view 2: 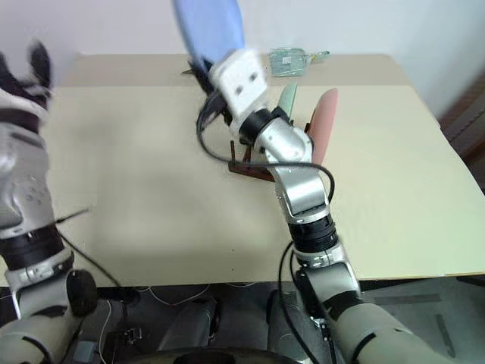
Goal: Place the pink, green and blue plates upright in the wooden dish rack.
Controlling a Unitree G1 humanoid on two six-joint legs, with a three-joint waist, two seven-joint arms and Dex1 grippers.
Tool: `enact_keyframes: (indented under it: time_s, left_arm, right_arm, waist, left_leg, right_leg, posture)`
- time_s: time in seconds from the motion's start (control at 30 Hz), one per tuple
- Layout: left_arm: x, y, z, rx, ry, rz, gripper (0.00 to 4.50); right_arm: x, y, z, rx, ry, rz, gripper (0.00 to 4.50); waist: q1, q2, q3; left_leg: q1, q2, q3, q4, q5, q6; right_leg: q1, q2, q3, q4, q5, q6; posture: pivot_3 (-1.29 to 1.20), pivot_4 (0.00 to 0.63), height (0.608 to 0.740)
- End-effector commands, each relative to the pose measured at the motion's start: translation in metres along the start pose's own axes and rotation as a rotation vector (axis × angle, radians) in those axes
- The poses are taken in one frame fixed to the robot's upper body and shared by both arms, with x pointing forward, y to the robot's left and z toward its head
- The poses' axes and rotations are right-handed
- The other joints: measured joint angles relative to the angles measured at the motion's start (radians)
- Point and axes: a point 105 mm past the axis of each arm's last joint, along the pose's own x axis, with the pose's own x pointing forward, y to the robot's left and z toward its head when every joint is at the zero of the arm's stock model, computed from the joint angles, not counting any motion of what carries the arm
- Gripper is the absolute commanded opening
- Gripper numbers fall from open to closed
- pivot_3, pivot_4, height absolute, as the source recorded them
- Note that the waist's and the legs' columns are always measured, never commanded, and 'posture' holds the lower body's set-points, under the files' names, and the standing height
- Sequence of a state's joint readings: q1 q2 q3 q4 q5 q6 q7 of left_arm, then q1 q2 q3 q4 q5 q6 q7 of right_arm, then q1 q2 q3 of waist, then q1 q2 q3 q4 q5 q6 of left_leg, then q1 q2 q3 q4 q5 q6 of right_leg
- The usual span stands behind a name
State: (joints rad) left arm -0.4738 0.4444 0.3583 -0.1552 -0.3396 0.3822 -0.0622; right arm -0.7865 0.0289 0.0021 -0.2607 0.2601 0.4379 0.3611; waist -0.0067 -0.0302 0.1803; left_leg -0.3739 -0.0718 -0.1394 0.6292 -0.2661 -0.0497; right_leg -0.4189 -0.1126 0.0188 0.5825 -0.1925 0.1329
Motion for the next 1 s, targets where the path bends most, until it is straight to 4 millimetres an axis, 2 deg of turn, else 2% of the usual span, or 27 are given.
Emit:
enact_keyframes:
  time_s: [0.03, 0.1, 0.2, 0.3, 0.5, 1.0]
  left_arm:
    - [-0.013, -0.039, -0.020, 0.052, 0.028, -0.184, 3.55]
    - [-0.035, -0.066, -0.055, 0.051, 0.128, -0.334, 3.55]
    - [-0.059, -0.087, -0.082, 0.051, 0.215, -0.474, 3.55]
    - [-0.084, -0.107, -0.098, 0.027, 0.285, -0.635, 3.55]
    - [-0.108, -0.129, -0.097, -0.003, 0.312, -0.822, 3.55]
    - [-0.109, -0.137, -0.094, -0.004, 0.305, -0.857, 3.55]
  right_arm:
    - [-0.007, -0.004, 0.024, 0.299, -0.060, -0.040, 0.00]
    - [-0.010, -0.010, 0.020, 0.489, -0.045, -0.118, 0.00]
    - [-0.013, -0.013, 0.012, 0.576, 0.010, -0.172, 0.00]
    - [-0.018, -0.012, 0.005, 0.585, 0.065, -0.207, 0.00]
    - [-0.025, -0.008, -0.004, 0.601, 0.134, -0.229, 0.00]
    - [-0.033, -0.017, -0.030, 0.606, 0.256, -0.328, 0.00]
  waist:
    - [-0.004, 0.000, 0.000]
    - [-0.007, 0.001, 0.000]
    - [-0.012, 0.005, 0.000]
    - [-0.016, 0.008, 0.000]
    - [-0.010, 0.009, 0.000]
    - [-0.012, 0.009, 0.000]
  left_leg:
    - [0.000, 0.000, 0.000, 0.000, 0.000, 0.000]
    - [0.000, 0.001, 0.000, -0.001, 0.000, 0.000]
    - [0.000, 0.001, 0.003, -0.003, 0.000, 0.000]
    - [0.000, 0.002, 0.003, -0.004, 0.000, 0.000]
    - [0.000, 0.002, 0.003, -0.002, 0.000, 0.000]
    - [0.000, 0.002, 0.003, -0.002, 0.000, 0.001]
  right_leg:
    - [0.000, 0.000, 0.000, 0.000, 0.000, 0.000]
    - [-0.002, 0.000, 0.000, 0.001, 0.000, -0.001]
    - [-0.005, 0.000, 0.002, 0.003, 0.000, -0.001]
    - [-0.007, 0.001, 0.002, 0.004, 0.001, -0.002]
    - [-0.006, 0.001, 0.002, 0.003, 0.001, -0.002]
    - [-0.005, 0.001, 0.002, 0.003, 0.000, -0.002]
  posture:
    - [0.00, 0.150, 0.740]
    - [0.00, 0.150, 0.740]
    - [0.00, 0.150, 0.740]
    - [0.00, 0.150, 0.740]
    - [0.00, 0.150, 0.740]
    - [0.00, 0.150, 0.740]
